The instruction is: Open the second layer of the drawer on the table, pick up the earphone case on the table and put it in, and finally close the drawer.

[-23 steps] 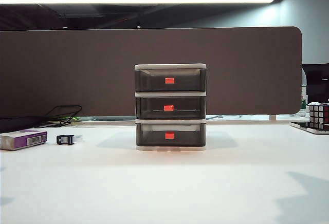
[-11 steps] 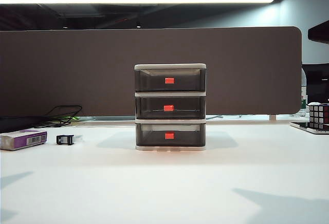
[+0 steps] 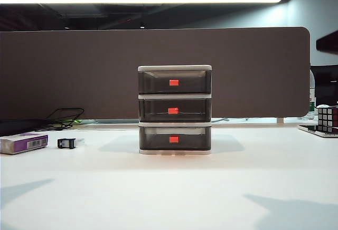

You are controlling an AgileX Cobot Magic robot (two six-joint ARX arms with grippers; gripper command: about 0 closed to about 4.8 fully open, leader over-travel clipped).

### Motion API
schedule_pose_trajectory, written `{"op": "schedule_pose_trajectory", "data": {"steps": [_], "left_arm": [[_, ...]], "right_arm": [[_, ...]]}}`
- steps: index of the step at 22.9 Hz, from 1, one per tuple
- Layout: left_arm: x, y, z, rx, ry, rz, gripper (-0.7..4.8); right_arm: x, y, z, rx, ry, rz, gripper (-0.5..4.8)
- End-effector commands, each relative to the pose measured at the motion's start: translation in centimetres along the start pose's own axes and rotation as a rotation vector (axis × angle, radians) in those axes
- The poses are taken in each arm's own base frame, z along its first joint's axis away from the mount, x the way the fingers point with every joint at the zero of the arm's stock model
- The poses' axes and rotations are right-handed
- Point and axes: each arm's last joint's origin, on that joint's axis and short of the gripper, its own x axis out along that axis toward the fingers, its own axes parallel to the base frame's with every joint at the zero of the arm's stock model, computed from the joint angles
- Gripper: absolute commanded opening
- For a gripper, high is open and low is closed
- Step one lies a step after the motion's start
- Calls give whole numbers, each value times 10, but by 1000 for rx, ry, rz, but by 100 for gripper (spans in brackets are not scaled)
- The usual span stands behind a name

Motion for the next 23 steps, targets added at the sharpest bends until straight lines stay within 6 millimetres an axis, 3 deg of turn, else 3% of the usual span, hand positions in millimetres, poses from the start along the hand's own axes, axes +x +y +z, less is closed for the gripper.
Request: {"op": "schedule_pose_trajectory", "data": {"steps": [1,5,12,18,23], "left_arm": [[-1,-7,21,90,-64,-18,-3],[6,-8,39,166,-50,8,-3],[37,10,38,146,-6,-44,2],[67,29,25,20,43,-80,198],[86,37,8,-179,81,-108,218]], "right_arm": [[0,0,0,34,-5,-21,-5],[0,0,7,56,-66,-52,-5],[-7,2,37,17,-158,-116,-5],[-2,0,57,29,-118,-134,-5],[22,-10,77,-7,-33,-141,-5]]}}
